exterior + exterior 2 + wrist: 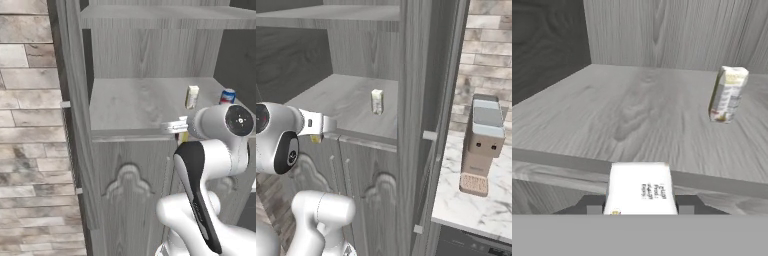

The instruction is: Pick the boxed drink, boxed drink, can from the counter and place them in the open cabinet.

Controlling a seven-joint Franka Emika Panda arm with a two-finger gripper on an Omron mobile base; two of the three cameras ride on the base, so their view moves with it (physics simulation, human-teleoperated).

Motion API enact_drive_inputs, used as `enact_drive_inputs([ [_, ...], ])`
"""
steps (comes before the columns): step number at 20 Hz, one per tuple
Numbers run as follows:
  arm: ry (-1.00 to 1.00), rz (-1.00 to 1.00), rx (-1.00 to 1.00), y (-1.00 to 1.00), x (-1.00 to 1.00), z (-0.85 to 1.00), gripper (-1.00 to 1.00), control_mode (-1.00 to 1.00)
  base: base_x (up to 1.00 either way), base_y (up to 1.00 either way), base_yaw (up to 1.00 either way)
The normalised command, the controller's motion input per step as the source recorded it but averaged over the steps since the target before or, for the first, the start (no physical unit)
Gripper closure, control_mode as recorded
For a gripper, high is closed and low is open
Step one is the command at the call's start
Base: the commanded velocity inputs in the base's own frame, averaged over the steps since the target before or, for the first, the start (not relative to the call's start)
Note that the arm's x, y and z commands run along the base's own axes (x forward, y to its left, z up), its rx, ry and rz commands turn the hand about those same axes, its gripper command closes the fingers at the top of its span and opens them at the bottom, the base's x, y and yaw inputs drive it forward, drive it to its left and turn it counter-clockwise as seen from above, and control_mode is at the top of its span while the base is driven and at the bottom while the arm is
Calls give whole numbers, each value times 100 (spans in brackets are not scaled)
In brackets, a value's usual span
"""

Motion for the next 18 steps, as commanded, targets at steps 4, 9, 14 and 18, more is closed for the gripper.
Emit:
enact_drive_inputs([
  [4, 0, 1, 0, 0, 0, 6, 100, -100, 0, 0, 0],
  [9, -2, 0, 0, 0, -14, 18, 100, -100, 0, 0, 0],
  [14, -4, 0, 0, 0, -45, 16, 100, -100, 0, 0, 0],
  [18, -1, 0, 0, 0, -38, 14, 100, -100, 0, 0, 0],
])
